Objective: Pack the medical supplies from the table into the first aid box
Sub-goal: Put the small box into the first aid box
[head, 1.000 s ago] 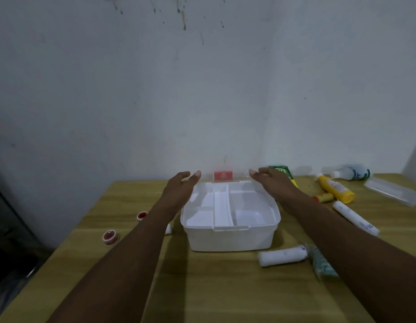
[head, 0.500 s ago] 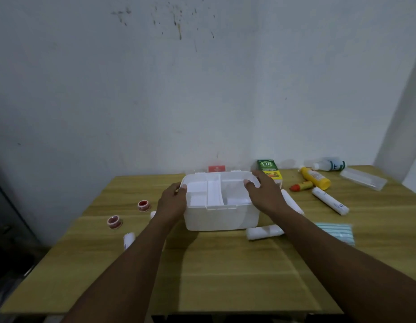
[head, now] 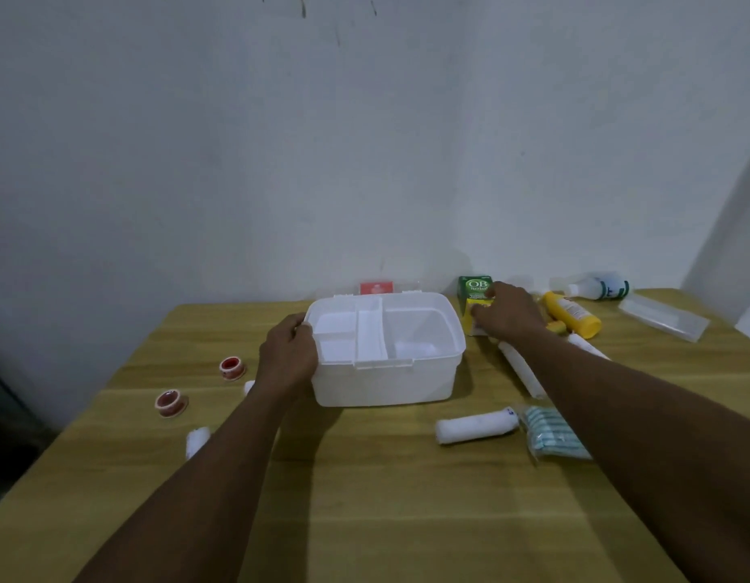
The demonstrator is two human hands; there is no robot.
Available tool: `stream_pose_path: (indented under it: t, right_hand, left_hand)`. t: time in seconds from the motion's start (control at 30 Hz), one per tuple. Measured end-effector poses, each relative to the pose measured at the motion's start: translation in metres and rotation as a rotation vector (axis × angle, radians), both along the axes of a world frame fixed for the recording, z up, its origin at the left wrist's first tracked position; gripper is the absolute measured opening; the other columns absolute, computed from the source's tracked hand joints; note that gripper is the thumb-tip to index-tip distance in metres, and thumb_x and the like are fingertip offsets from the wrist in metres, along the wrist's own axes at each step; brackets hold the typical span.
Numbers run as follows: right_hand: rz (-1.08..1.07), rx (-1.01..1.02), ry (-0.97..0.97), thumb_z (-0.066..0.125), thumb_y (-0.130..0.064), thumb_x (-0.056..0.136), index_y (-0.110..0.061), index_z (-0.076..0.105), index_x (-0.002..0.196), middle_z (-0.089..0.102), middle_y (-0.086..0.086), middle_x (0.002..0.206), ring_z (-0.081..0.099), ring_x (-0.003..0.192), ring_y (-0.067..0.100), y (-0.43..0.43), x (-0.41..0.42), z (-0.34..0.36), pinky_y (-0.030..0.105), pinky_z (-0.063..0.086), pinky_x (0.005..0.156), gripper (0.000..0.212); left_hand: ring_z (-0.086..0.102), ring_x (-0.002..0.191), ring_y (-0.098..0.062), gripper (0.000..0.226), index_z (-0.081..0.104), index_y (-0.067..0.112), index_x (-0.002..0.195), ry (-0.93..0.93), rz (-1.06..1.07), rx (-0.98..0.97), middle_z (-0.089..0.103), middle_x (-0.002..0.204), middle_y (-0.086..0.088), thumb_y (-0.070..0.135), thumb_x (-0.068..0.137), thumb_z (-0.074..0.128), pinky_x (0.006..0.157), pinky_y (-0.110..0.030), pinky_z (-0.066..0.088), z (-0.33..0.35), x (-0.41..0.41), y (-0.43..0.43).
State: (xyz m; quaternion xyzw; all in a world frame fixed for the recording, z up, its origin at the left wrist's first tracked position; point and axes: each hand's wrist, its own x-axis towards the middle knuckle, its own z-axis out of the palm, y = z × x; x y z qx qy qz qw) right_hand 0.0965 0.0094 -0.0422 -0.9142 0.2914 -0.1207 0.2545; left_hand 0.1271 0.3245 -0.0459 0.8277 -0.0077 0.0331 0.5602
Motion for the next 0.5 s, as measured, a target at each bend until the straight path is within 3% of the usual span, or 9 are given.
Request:
stream_pose_path:
  t: [0.1, 0.2, 0.3, 0.4, 0.5]
  right_hand:
    - [-0.026, -0.017, 0.041, 0.061, -0.061, 0.069, -0.023, 0.051, 0.125, 0.060, 0.013, 0.123, 0.057, 0.113, 0.037, 0.004, 0.005, -0.010, 0.050, 0.048, 0.094, 0.068]
    - [-0.046, -0.071, 0.038, 0.064, -0.055, 0.074, -0.022, 0.048, 0.126, 0.061, 0.013, 0.123, 0.058, 0.112, 0.037, 0.008, 0.004, -0.009, 0.050, 0.047, 0.095, 0.063]
    - [-0.036, -0.033, -0.072, 0.065, -0.047, 0.077, -0.019, 0.055, 0.119, 0.063, 0.012, 0.122, 0.058, 0.112, 0.034, 0.008, -0.002, 0.004, 0.041, 0.049, 0.090, 0.051]
    - [0.025, 0.076, -0.244, 0.073, -0.037, 0.075, -0.018, 0.067, 0.108, 0.064, 0.009, 0.120, 0.057, 0.113, 0.029, 0.003, -0.018, 0.036, 0.031, 0.042, 0.082, 0.039]
    - [0.102, 0.130, -0.400, 0.079, -0.031, 0.072, -0.018, 0.074, 0.099, 0.069, 0.005, 0.105, 0.061, 0.095, 0.019, 0.002, -0.042, 0.075, 0.026, 0.044, 0.075, 0.031]
  left_hand:
    - [0.054, 0.121, -0.031, 0.041, 0.059, 0.016, 0.137, -0.004, 0.015, 0.009, 0.060, 0.138, -0.009, 0.020, 0.103, 0.037, 0.102, -0.044, 0.045, 0.000, 0.004, -0.001]
    - [0.054, 0.119, -0.029, 0.039, 0.059, 0.019, 0.136, 0.001, 0.010, 0.010, 0.060, 0.138, -0.008, 0.023, 0.103, 0.038, 0.103, -0.045, 0.045, -0.003, 0.003, 0.001]
    - [0.054, 0.121, -0.030, 0.039, 0.058, 0.020, 0.138, 0.007, -0.005, 0.012, 0.059, 0.139, -0.008, 0.025, 0.104, 0.038, 0.105, -0.049, 0.046, -0.001, 0.001, 0.003]
    - [0.053, 0.124, -0.032, 0.041, 0.056, 0.019, 0.140, 0.013, -0.013, 0.023, 0.058, 0.141, -0.009, 0.026, 0.104, 0.038, 0.107, -0.051, 0.045, 0.002, -0.001, 0.003]
    - [0.053, 0.125, -0.033, 0.042, 0.056, 0.020, 0.139, 0.019, -0.040, 0.040, 0.058, 0.142, -0.010, 0.028, 0.103, 0.037, 0.105, -0.053, 0.046, 0.006, -0.003, 0.005]
